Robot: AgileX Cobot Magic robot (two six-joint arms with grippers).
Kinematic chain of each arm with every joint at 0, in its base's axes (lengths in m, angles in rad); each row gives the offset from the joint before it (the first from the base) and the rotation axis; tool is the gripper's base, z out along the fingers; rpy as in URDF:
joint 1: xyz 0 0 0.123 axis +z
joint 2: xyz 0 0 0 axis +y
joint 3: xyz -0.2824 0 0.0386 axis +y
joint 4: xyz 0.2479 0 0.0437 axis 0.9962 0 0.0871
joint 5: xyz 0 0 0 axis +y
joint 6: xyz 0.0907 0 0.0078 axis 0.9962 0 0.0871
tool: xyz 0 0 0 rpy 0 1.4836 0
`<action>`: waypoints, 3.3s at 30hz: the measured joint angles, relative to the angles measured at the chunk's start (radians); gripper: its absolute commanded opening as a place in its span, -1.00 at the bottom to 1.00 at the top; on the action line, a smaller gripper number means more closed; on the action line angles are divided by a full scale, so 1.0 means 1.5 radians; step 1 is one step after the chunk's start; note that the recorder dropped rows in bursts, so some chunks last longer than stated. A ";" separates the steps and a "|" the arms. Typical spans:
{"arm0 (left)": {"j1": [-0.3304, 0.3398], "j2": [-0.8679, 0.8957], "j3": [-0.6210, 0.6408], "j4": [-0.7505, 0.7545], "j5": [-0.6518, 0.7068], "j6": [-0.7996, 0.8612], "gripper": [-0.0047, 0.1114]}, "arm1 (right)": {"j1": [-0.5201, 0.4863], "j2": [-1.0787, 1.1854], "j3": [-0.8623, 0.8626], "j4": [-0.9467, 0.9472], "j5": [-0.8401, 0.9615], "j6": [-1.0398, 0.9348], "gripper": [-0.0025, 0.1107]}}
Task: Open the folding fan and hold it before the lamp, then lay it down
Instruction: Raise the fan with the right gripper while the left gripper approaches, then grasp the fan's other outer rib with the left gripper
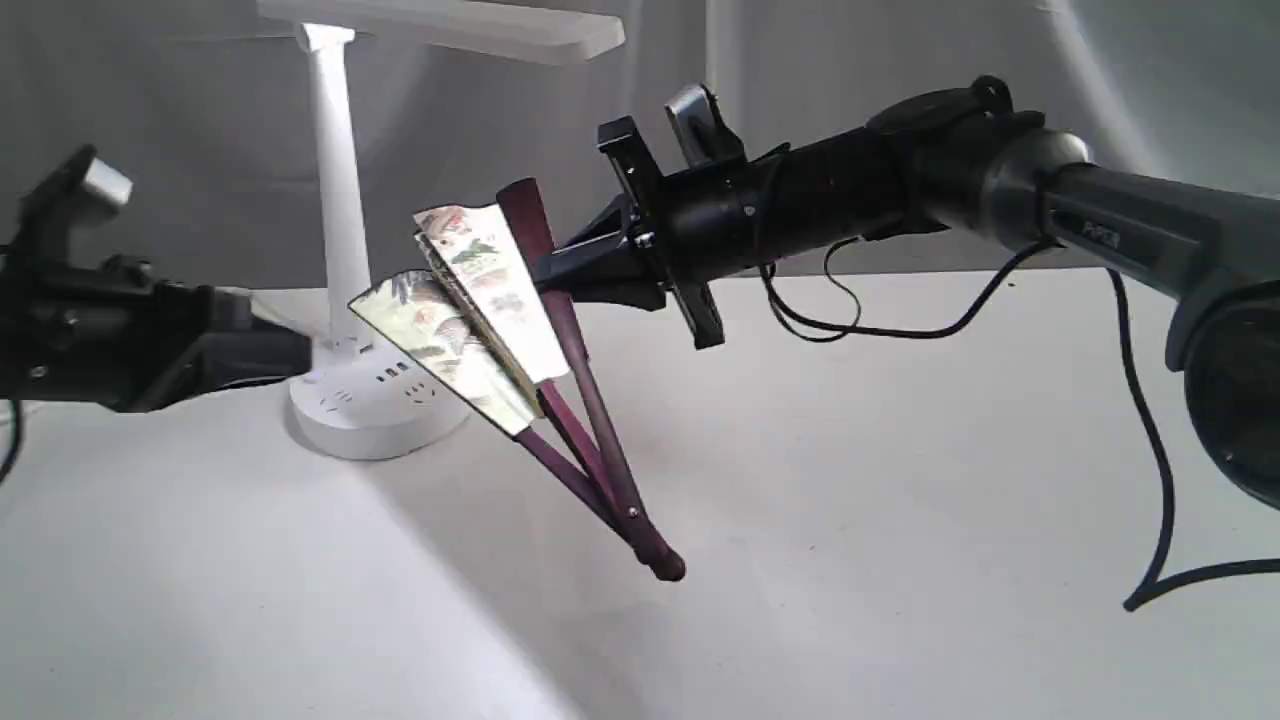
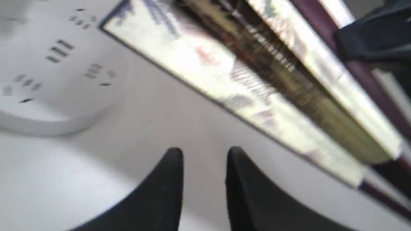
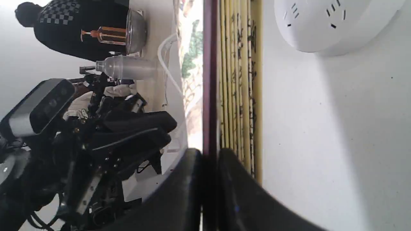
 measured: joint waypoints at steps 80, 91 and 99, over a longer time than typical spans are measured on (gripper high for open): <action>0.017 0.268 0.070 1.541 -1.314 -2.120 0.06 | 0.000 0.000 0.000 0.067 0.000 -0.077 -0.96; -0.004 0.268 -0.006 1.547 -1.315 -2.148 0.25 | 0.000 0.000 0.000 0.058 0.000 -0.077 -0.96; -0.058 0.268 -0.033 1.454 -1.311 -2.140 0.25 | 0.000 0.000 0.000 0.058 0.000 -0.077 -0.96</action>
